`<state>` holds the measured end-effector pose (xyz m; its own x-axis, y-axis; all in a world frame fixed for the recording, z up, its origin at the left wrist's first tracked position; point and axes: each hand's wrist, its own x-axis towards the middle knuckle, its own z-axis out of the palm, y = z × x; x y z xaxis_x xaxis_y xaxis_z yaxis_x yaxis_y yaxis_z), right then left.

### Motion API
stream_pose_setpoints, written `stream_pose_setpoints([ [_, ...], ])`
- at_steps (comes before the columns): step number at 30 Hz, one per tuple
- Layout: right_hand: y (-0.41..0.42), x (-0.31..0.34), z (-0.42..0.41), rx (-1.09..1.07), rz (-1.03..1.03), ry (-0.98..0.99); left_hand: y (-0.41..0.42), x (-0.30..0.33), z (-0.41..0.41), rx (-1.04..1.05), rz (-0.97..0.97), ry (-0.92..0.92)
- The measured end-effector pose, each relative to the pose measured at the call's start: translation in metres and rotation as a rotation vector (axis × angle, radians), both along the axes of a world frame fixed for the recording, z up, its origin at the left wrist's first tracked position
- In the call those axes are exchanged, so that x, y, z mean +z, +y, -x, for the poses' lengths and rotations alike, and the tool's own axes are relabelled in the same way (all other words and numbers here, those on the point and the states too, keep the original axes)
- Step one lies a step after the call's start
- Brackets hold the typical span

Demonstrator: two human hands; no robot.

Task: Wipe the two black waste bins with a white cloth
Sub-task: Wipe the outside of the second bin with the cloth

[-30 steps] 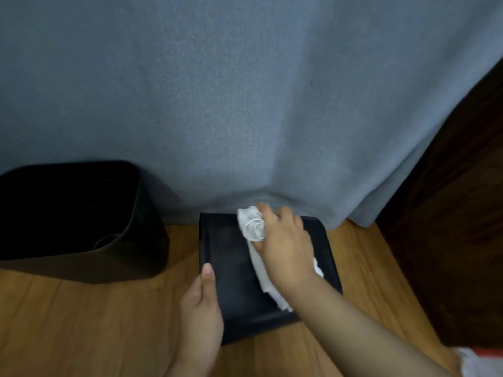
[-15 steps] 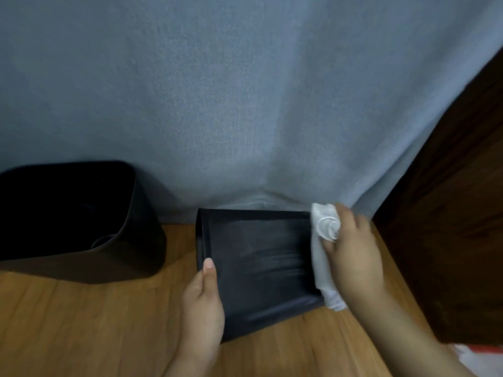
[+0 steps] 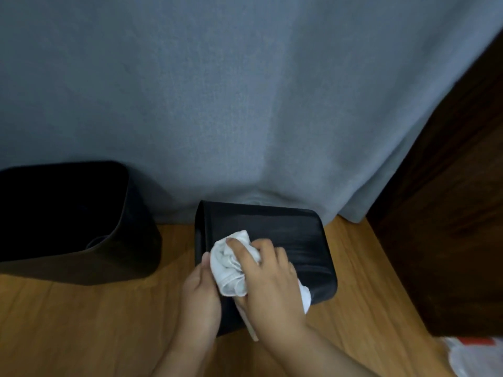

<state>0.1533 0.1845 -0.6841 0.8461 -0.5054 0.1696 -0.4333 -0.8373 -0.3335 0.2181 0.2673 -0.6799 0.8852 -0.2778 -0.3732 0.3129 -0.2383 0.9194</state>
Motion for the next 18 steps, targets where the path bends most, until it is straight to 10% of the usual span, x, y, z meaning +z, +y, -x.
stream_pose_setpoints([
  [12,-0.107,-0.028,0.049,-0.494,-0.286,0.081,0.001,0.008,-0.002,0.076,0.000,0.104],
  [18,-0.094,-0.018,0.047,-0.452,-0.252,-0.013,0.011,0.006,-0.007,0.031,0.213,0.489],
])
